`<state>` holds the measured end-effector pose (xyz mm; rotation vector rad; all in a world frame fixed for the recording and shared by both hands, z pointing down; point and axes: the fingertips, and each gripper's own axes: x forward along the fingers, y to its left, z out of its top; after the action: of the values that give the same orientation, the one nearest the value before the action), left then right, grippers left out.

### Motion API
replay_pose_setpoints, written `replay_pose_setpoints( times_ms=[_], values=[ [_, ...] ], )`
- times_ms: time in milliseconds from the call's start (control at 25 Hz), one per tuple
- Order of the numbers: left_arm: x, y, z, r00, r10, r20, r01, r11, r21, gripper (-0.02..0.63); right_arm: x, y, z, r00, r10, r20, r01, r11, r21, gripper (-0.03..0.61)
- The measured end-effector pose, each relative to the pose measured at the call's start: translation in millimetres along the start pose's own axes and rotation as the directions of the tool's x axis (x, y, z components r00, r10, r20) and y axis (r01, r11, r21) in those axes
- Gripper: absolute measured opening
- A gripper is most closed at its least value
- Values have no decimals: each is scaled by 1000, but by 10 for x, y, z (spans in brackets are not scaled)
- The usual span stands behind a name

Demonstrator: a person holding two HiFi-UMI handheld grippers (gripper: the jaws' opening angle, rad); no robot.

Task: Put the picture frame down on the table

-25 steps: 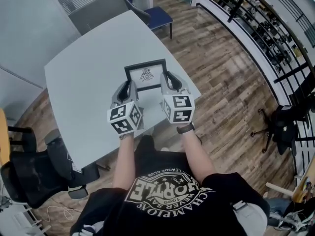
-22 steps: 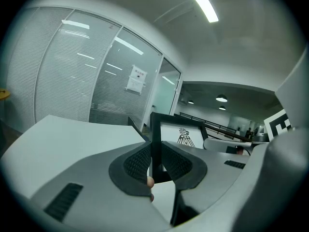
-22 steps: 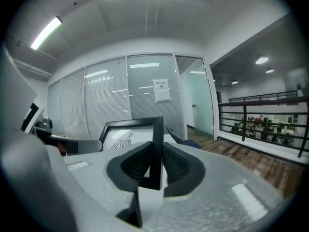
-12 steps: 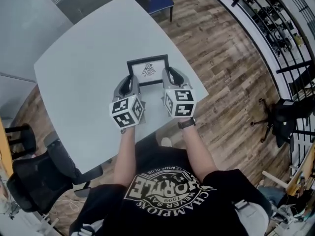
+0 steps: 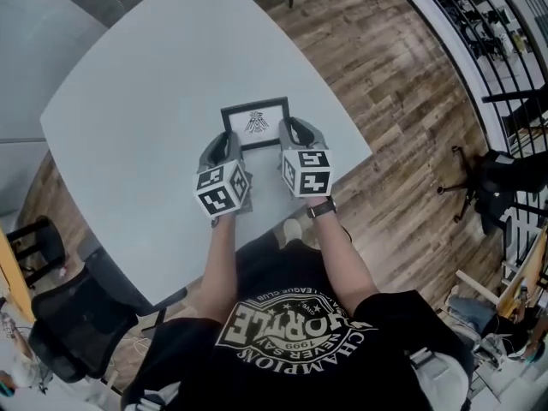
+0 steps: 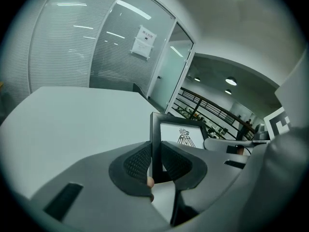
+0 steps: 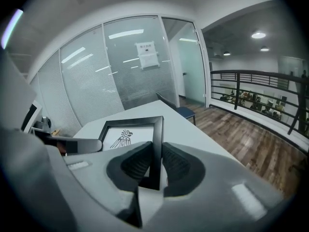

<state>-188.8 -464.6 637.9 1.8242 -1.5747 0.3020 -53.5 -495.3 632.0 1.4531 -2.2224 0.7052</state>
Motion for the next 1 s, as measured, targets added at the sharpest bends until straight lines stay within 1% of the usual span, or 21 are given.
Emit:
replay_pose_setpoints(
  times_ms=[280, 480, 640, 800, 1000],
  values=[
    [473, 190, -301, 995, 7, -98, -8, 1000, -5, 69, 418, -169, -383, 994, -27, -102, 31, 999, 40, 66],
    [680, 325, -437, 989, 14, -150, -15, 1000, -7, 69, 611, -197, -585, 986, -35, -166, 47, 997, 67, 67],
    [857, 426, -578, 982, 19, -185, -23, 1000, -17, 69, 796, -245, -739, 977, -42, -207, 57, 996, 66, 67],
    [894, 485, -732, 976, 27, -216, -33, 999, -25, 69, 844, -241, -910, 967, -43, -250, 61, 996, 63, 67],
    [826, 513, -853, 969, 34, -244, -43, 999, -30, 69, 793, -195, -1033, 956, -47, -289, 65, 997, 50, 67]
  ],
)
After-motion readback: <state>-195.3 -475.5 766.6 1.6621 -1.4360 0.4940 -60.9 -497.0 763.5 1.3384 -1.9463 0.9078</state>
